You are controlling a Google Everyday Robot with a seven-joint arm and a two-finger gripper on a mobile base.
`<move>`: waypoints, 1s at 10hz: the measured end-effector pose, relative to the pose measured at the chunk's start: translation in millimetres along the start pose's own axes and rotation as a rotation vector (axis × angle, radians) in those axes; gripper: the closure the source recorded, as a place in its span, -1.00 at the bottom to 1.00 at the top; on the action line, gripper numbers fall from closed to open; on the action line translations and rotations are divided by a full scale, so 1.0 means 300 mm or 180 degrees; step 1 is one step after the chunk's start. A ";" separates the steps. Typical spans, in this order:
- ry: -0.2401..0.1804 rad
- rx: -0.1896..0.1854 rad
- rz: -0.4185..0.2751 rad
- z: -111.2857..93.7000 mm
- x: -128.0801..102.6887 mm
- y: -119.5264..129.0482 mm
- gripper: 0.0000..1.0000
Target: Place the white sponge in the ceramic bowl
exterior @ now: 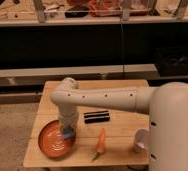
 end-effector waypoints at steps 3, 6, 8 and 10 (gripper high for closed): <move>-0.0012 0.0011 -0.0008 0.007 0.000 -0.001 0.76; -0.0030 0.0018 -0.0021 0.015 -0.003 -0.005 0.74; -0.0037 0.0022 -0.0027 0.019 -0.003 -0.006 0.63; -0.0047 0.0026 -0.0036 0.024 -0.005 -0.008 0.59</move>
